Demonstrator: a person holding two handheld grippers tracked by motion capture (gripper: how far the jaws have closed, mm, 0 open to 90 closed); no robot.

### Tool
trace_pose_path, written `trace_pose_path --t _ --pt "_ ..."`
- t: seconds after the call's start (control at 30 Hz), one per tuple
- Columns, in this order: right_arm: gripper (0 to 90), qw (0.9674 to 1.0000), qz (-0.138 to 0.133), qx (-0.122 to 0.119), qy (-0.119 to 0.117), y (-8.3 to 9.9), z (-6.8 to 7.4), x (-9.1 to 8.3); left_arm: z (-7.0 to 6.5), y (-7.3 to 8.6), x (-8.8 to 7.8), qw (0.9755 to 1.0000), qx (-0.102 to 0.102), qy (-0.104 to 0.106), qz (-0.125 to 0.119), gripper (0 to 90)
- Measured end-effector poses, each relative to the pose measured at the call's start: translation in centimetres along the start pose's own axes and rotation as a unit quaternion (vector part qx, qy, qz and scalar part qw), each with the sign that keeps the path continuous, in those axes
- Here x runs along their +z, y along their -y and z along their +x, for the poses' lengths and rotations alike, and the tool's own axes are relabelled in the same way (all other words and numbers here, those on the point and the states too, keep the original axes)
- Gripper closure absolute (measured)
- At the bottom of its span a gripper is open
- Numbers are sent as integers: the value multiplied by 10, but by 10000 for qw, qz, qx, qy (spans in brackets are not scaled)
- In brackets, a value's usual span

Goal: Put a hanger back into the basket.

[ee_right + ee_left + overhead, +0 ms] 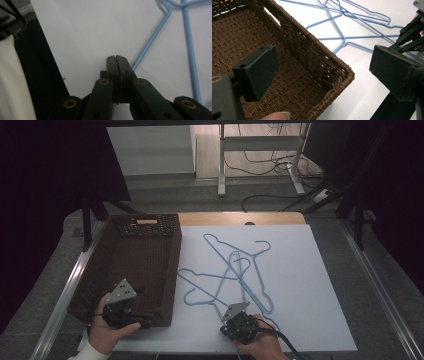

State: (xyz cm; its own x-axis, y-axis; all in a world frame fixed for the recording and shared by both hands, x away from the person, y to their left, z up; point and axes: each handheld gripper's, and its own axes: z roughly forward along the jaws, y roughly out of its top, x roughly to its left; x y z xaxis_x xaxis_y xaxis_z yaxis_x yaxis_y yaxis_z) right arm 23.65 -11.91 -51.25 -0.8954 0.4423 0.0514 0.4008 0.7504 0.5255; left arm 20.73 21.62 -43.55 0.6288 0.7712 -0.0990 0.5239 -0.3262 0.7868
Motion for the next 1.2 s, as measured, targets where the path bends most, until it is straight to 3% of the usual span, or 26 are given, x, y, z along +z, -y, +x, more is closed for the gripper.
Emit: trace_pose_path --t 0.07,0.33,0.63,0.87,0.93,0.97,1.07,1.2 --pt "899 10000 17 19 -6 1 -1 1 0 0 0 10000 2 -3 -7 88" --pt "899 9993 106 154 332 12 -9 -10 1 0 -1 10000 -4 -15 -17 88" --pt "900 9965 125 531 626 36 -37 -29 1 0 0 10000 -13 -22 0 89" --pt "899 9963 113 541 657 39 -40 -33 1 0 0 10000 -4 -14 3 89" --pt "898 9967 -52 516 621 36 -39 -36 2 0 0 10000 -3 -18 2 89" --pt "856 9964 -197 385 733 30 -39 -40 2 0 0 10000 -7 -15 -9 89" --pt "780 9961 -239 300 794 25 -41 -41 1 -1 0 10000 1 -13 -5 89" --pt "654 9965 -34 154 817 19 -44 -30 0 -1 1 10000 19 -6 0 89"
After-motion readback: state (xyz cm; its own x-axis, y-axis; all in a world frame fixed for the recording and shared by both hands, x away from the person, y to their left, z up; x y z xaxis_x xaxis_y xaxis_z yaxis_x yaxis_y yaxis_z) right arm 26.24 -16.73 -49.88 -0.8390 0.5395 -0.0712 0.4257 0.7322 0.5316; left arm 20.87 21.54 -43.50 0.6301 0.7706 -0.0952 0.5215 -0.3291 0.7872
